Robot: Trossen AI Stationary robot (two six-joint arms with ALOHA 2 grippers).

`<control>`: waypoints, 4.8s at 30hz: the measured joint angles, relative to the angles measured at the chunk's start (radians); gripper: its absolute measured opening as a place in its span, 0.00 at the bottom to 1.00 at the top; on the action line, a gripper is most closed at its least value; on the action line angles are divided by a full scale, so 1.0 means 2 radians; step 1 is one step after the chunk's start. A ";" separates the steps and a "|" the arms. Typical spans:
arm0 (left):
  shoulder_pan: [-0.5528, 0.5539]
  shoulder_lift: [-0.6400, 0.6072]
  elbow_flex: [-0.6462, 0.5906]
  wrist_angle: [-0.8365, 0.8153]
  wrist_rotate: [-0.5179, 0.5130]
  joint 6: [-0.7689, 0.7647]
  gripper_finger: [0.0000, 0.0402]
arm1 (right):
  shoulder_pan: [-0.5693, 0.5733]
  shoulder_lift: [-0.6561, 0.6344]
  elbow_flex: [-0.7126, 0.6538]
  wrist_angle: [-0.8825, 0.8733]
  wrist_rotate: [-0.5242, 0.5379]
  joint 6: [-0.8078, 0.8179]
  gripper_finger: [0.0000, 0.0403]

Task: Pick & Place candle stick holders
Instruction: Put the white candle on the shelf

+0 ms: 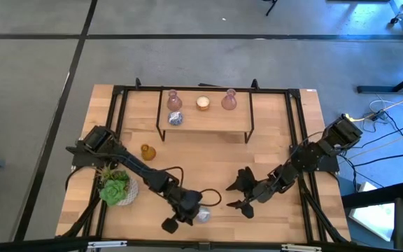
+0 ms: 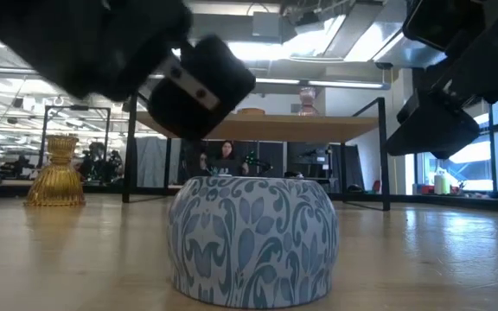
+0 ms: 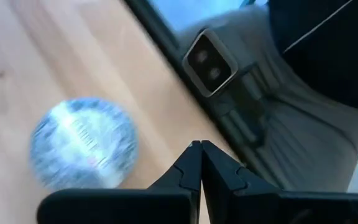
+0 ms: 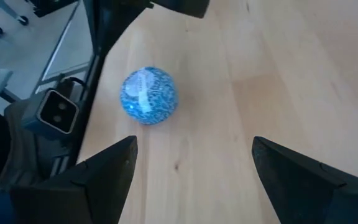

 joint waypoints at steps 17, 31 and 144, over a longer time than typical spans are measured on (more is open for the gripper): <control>0.031 0.072 0.000 0.125 0.111 -0.007 0.00 | -0.007 0.036 0.000 0.012 0.030 -0.002 0.80; 0.068 0.070 0.000 0.016 0.078 0.040 0.00 | -0.011 0.036 0.000 0.042 0.030 0.005 0.80; -0.123 0.001 -0.052 0.450 -0.633 0.111 0.00 | 0.024 0.343 0.148 0.277 0.144 -0.185 0.84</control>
